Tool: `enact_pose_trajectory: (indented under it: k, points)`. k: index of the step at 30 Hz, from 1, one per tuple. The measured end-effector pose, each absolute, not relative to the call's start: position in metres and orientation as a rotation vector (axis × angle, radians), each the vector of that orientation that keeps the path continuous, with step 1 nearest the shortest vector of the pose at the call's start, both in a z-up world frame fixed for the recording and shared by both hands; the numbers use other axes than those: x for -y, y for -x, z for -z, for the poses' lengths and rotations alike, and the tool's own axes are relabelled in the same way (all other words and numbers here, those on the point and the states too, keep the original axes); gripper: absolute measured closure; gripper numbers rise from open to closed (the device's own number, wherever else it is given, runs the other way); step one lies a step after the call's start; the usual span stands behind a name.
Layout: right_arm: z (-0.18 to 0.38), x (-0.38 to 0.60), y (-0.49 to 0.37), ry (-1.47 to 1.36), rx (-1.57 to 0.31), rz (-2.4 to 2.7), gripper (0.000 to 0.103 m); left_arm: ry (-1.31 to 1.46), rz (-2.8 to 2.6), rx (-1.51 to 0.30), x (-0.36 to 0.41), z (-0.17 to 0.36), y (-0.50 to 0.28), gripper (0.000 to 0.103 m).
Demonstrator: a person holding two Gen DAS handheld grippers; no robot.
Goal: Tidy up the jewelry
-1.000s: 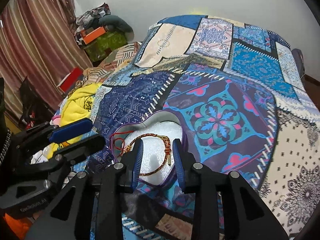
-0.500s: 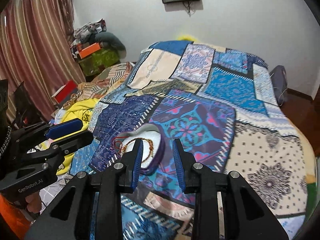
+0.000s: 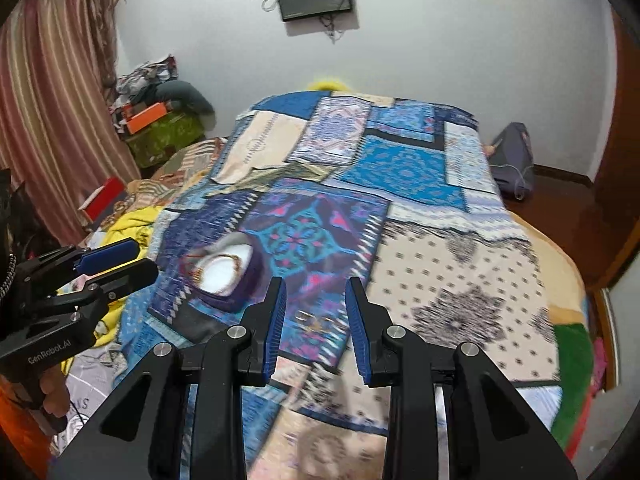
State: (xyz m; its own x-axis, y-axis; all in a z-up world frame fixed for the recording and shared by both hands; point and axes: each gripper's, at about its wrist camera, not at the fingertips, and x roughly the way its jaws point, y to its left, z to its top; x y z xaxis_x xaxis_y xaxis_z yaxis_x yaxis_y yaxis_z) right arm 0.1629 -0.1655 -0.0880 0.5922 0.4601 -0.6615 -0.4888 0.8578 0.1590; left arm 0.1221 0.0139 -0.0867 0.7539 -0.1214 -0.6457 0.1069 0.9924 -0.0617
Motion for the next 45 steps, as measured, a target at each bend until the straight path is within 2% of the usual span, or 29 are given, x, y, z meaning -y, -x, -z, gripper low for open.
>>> enact_pose_trajectory:
  k: [5,15,23,36,45]
  points:
    - [0.099,0.197,-0.166,0.028,-0.783,-0.48,0.066,0.024,0.149,-0.748,0.004,0.102,-0.131,0.063]
    - [0.133,0.237,-0.175,-0.009,-0.899,-0.436,0.065,0.049,0.208,-0.905,0.034,0.158,-0.158,0.062]
    - [0.169,0.214,-0.182,-0.009,-1.003,-0.53,0.065,0.051,0.239,-0.985,0.046,0.191,-0.167,0.062]
    - [0.191,0.186,-0.189,0.133,-1.015,-0.541,0.065,0.087,0.271,-1.012,0.047,0.209,-0.179,0.063]
    - [0.195,0.18,-0.186,0.078,-1.034,-0.553,0.065,0.111,0.273,-1.005,0.038,0.207,-0.171,0.063]
